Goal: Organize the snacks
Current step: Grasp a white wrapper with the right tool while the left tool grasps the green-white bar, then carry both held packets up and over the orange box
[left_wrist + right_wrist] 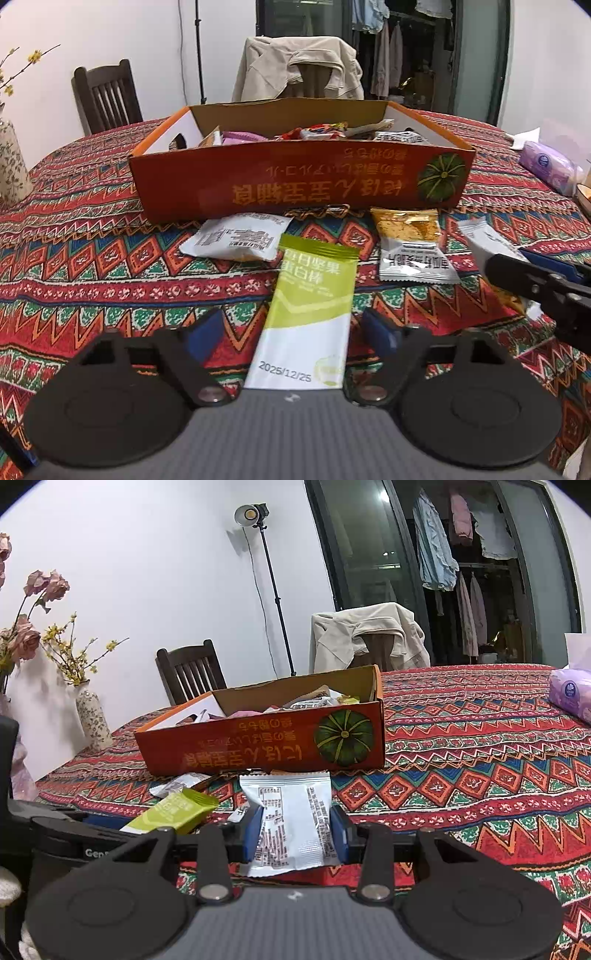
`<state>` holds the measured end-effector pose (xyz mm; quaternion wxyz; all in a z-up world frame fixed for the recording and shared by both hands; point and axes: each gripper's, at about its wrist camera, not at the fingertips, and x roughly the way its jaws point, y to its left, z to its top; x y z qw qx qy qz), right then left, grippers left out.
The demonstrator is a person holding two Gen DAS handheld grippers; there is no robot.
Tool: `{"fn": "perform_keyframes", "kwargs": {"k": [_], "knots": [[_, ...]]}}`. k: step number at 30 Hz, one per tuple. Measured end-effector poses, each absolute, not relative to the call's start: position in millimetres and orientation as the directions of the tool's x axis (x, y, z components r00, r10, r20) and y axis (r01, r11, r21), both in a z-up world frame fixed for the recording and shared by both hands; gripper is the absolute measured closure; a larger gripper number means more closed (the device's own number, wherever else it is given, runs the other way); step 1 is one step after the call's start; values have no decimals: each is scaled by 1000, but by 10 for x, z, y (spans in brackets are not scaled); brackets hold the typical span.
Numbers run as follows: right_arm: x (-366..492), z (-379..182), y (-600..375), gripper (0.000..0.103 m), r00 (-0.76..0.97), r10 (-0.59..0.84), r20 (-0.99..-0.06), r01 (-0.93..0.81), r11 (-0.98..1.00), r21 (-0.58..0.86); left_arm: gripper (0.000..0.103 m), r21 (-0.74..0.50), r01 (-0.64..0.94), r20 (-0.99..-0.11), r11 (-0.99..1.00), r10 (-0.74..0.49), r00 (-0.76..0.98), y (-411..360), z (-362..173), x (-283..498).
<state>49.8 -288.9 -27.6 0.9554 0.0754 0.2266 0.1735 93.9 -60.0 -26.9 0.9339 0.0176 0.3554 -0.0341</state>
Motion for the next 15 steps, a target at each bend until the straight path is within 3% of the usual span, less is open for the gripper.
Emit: {"fn": "perform_keyframes", "kwargs": {"k": [2, 6, 15], "knots": [[497, -270, -2877, 64, 837, 366, -407, -299, 928, 221, 47, 8, 82, -659, 997, -57, 750, -607, -253, 929], [492, -261, -2852, 64, 837, 366, -406, -301, 929, 216, 61, -17, 108, -652, 994, -93, 753, -573, -239, 900], [481, -196, -2796, 64, 848, 354, -394, -301, 934, 193, 64, -67, 123, -626, 990, -137, 767, -483, -161, 829]]}}
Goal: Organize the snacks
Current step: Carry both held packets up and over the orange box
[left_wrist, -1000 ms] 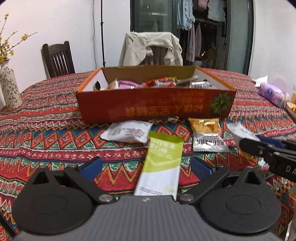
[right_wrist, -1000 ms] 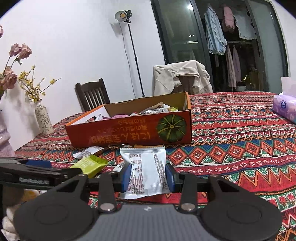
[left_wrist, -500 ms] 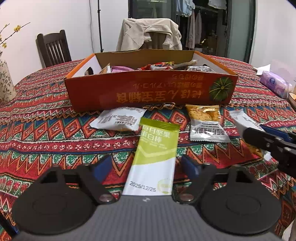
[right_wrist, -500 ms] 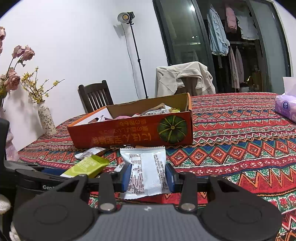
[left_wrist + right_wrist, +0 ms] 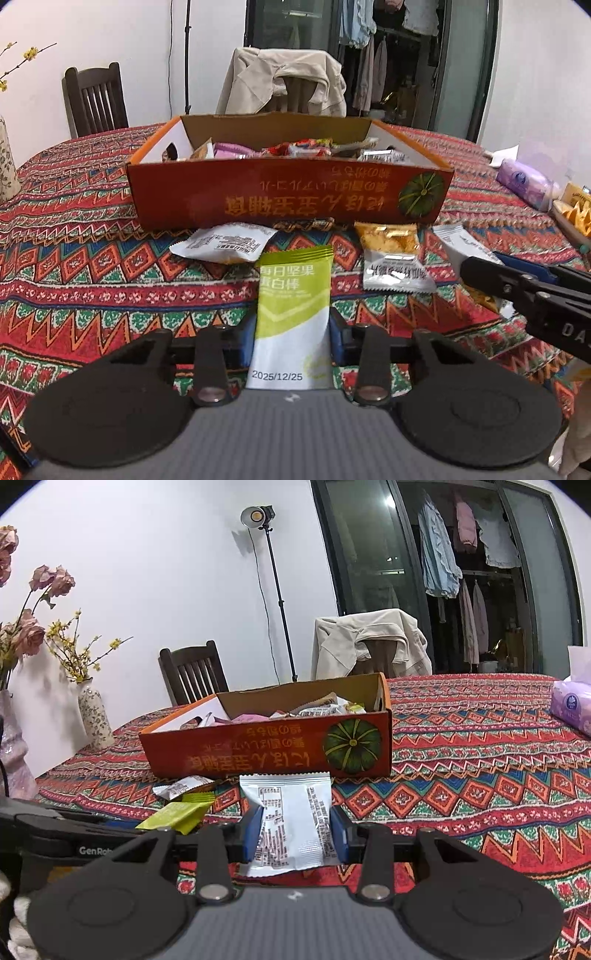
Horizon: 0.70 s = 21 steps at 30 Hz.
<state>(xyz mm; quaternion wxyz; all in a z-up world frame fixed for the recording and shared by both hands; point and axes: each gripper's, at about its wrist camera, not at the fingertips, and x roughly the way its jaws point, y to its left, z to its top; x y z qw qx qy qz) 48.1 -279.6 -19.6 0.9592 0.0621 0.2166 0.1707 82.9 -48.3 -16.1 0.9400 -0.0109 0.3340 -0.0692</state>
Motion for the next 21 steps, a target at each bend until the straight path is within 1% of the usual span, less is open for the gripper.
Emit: {"fn": "perform_keyframes", "kwargs": {"k": [7, 18, 21], "knots": [[552, -60, -2756, 64, 855, 357, -375, -312, 933, 177, 65, -86, 124, -554, 989, -150, 819, -412, 93, 797], [967, 403, -2611, 64, 881, 355, -313, -326, 935, 142, 65, -74, 142, -370, 987, -159, 915, -405, 758, 1078], [1133, 535, -2563, 64, 889, 348, -299, -320, 937, 137, 65, -74, 128, -340, 989, -145, 929, -400, 893, 1238]]}}
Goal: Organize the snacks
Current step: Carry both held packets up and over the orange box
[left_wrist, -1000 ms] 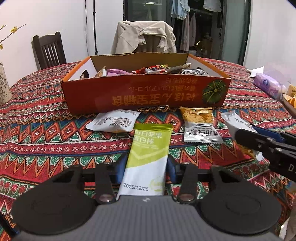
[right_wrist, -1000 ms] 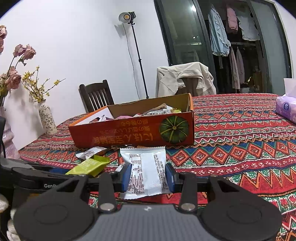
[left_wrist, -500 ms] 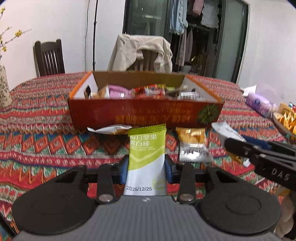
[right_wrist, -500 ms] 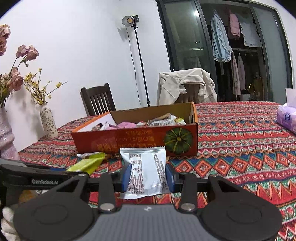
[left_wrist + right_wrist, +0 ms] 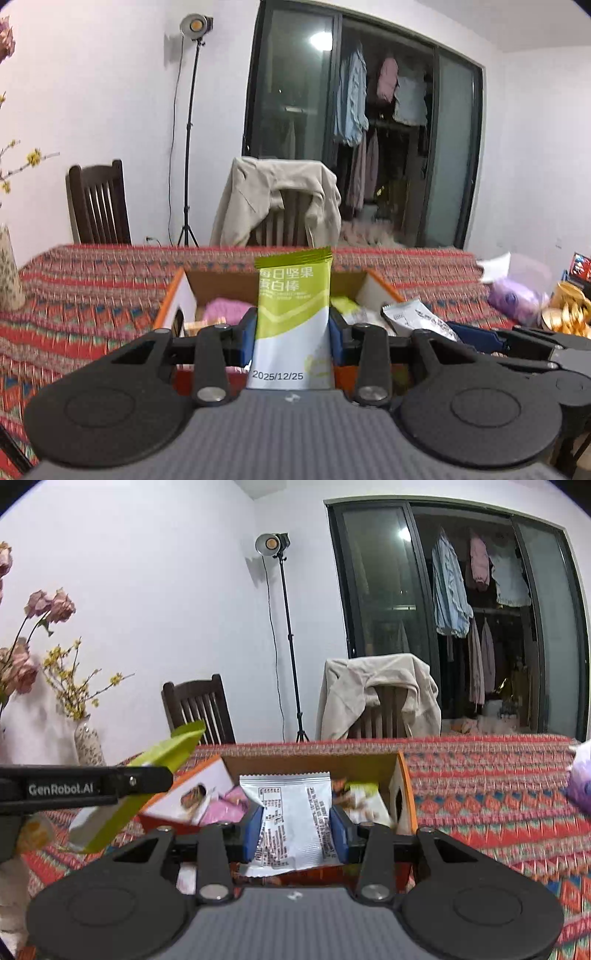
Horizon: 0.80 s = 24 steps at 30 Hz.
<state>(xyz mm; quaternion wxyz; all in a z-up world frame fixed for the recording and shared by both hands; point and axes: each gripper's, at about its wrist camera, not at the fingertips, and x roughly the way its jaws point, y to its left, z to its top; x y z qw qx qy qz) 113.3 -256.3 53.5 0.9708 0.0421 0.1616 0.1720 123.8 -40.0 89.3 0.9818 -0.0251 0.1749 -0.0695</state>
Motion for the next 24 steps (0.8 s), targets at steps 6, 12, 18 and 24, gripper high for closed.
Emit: {"fn": "perform_keyframes", "kwargs": {"k": [6, 12, 18, 24], "knots": [[1500, 725, -2458, 64, 903, 318, -288, -295, 948, 123, 65, -99, 94, -315, 991, -120, 941, -369, 1014, 1596], [1926, 760, -2382, 64, 909, 281, -308, -250, 959, 135, 65, -139, 50, -322, 989, -93, 942, -284, 980, 1996], [2306, 601, -2370, 64, 914, 249, -319, -211, 966, 148, 65, -150, -2, -339, 989, -50, 939, -231, 812, 2390], [2591, 331, -2327, 64, 899, 255, -357, -219, 966, 141, 65, -147, -24, -363, 989, -31, 931, -184, 613, 2656]]}}
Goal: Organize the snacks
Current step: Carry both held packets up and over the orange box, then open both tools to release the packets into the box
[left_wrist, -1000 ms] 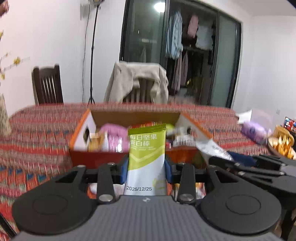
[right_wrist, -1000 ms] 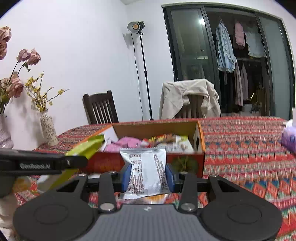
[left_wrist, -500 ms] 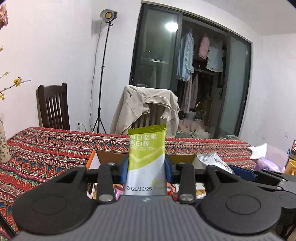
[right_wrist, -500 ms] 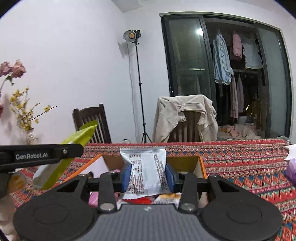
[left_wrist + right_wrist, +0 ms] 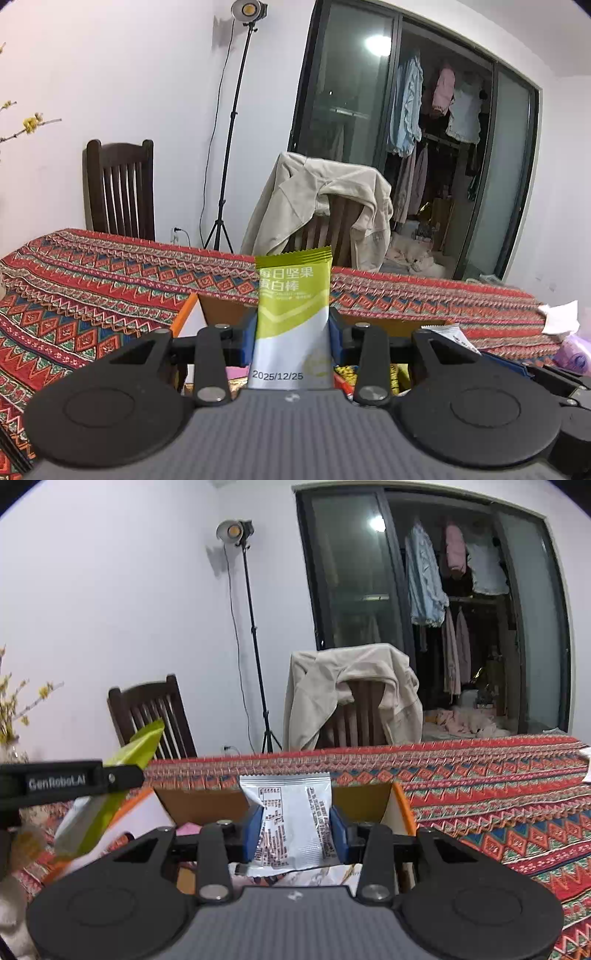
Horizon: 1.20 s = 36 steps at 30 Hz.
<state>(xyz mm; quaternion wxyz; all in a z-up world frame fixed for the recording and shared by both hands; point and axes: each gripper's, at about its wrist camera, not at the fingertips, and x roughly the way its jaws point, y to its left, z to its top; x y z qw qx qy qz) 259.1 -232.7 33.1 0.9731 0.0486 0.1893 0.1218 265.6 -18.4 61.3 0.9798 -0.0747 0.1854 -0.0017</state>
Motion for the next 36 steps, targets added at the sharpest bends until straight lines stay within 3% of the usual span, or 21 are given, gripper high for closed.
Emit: {"fn": "perform_keyframes", "kwargs": {"k": [7, 10, 12, 13, 14, 15, 16, 18, 36], "knots": [[2680, 166, -2291, 64, 879, 257, -400, -222, 966, 134, 64, -136, -45, -412, 990, -15, 911, -137, 399, 2781], [2676, 156, -2289, 57, 879, 259, -401, -222, 965, 136, 60, -125, -37, -416, 991, -18, 909, -144, 361, 2775], [2674, 153, -2295, 39, 878, 256, -404, -220, 966, 134, 44, -118, -28, -401, 993, -22, 916, -149, 357, 2733], [2671, 146, -2304, 20, 879, 256, -402, -217, 966, 139, 36, -117, -27, -394, 993, -22, 919, -153, 361, 2723], [2661, 141, -2312, 8, 881, 255, -398, -215, 966, 143, 18, -113, -34, -382, 993, -12, 924, -157, 367, 2698], [2655, 143, -2317, 6, 883, 256, -393, -215, 966, 147, 4, -109, -45, -364, 993, 2, 931, -158, 373, 2667], [2654, 147, -2320, 4, 883, 258, -392, -215, 965, 151, 0, -107, -53, -349, 993, 12, 937, -158, 376, 2634], [2656, 146, -2326, 0, 881, 262, -395, -216, 964, 158, 0, -107, -60, -333, 992, 21, 943, -151, 387, 2608], [2547, 196, -2315, 0, 891, 253, -376, -210, 966, 150, 0, -122, -66, -311, 990, 25, 950, -150, 455, 2485]]}}
